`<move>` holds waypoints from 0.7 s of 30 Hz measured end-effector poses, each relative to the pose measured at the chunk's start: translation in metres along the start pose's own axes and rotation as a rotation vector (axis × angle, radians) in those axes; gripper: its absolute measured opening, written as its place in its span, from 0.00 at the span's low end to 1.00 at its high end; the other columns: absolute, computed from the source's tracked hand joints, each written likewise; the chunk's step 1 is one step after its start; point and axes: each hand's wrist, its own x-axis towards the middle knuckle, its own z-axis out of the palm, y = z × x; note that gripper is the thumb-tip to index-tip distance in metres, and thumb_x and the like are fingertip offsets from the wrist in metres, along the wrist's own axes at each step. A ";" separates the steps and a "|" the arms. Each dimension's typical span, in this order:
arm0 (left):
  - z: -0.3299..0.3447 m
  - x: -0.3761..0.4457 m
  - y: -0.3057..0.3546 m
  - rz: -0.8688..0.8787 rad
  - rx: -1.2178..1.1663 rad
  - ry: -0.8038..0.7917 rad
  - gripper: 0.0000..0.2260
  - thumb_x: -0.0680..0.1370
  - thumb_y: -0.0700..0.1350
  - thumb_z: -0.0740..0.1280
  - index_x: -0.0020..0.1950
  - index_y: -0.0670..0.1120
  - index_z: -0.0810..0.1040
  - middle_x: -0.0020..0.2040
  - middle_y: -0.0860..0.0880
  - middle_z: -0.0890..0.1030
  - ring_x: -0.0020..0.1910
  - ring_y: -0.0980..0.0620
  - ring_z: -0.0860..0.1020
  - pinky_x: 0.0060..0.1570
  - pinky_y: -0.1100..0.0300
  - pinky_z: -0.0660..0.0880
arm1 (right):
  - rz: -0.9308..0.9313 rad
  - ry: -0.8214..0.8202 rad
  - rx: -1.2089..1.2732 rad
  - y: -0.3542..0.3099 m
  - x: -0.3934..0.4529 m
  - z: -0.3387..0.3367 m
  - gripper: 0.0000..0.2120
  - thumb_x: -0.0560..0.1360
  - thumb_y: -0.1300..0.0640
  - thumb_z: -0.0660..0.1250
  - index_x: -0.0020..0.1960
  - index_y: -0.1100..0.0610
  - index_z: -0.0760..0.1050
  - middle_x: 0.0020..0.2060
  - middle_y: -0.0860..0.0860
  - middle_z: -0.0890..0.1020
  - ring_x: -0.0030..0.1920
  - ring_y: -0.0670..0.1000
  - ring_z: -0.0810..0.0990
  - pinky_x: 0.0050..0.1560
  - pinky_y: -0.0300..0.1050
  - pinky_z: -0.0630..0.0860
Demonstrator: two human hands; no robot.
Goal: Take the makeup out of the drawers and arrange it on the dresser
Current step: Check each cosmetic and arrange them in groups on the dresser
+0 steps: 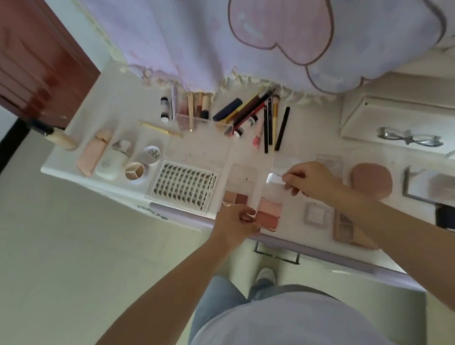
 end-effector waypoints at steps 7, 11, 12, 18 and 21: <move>0.023 0.005 -0.016 -0.031 0.167 0.070 0.12 0.72 0.37 0.68 0.55 0.39 0.76 0.52 0.41 0.81 0.46 0.51 0.77 0.42 0.71 0.68 | -0.082 0.038 -0.259 0.005 0.008 0.016 0.12 0.77 0.60 0.60 0.44 0.65 0.79 0.40 0.58 0.82 0.34 0.48 0.77 0.35 0.30 0.67; 0.028 0.006 -0.017 -0.015 0.267 0.094 0.10 0.74 0.39 0.65 0.54 0.38 0.75 0.52 0.40 0.81 0.50 0.44 0.79 0.48 0.58 0.73 | -0.103 0.043 -0.413 0.001 0.015 0.017 0.15 0.77 0.59 0.58 0.43 0.68 0.78 0.37 0.61 0.78 0.41 0.58 0.75 0.41 0.47 0.67; 0.029 0.006 -0.017 -0.010 0.290 0.100 0.09 0.75 0.39 0.64 0.54 0.38 0.74 0.51 0.40 0.81 0.49 0.43 0.79 0.47 0.57 0.74 | -0.099 0.045 -0.437 0.001 0.016 0.016 0.15 0.77 0.59 0.58 0.42 0.68 0.78 0.35 0.60 0.75 0.39 0.56 0.73 0.39 0.46 0.65; 0.030 0.007 -0.018 0.037 0.400 0.147 0.07 0.77 0.38 0.60 0.51 0.37 0.73 0.49 0.39 0.80 0.48 0.42 0.78 0.45 0.55 0.74 | -0.061 0.081 -0.406 0.004 0.019 0.016 0.15 0.77 0.59 0.58 0.42 0.69 0.77 0.35 0.58 0.75 0.38 0.55 0.72 0.39 0.45 0.65; 0.030 0.007 -0.018 0.045 0.395 0.153 0.07 0.77 0.40 0.61 0.50 0.37 0.74 0.48 0.40 0.81 0.47 0.43 0.78 0.45 0.55 0.74 | -0.071 0.104 -0.363 0.006 0.018 0.014 0.14 0.77 0.57 0.58 0.47 0.67 0.78 0.41 0.60 0.80 0.40 0.55 0.74 0.39 0.44 0.65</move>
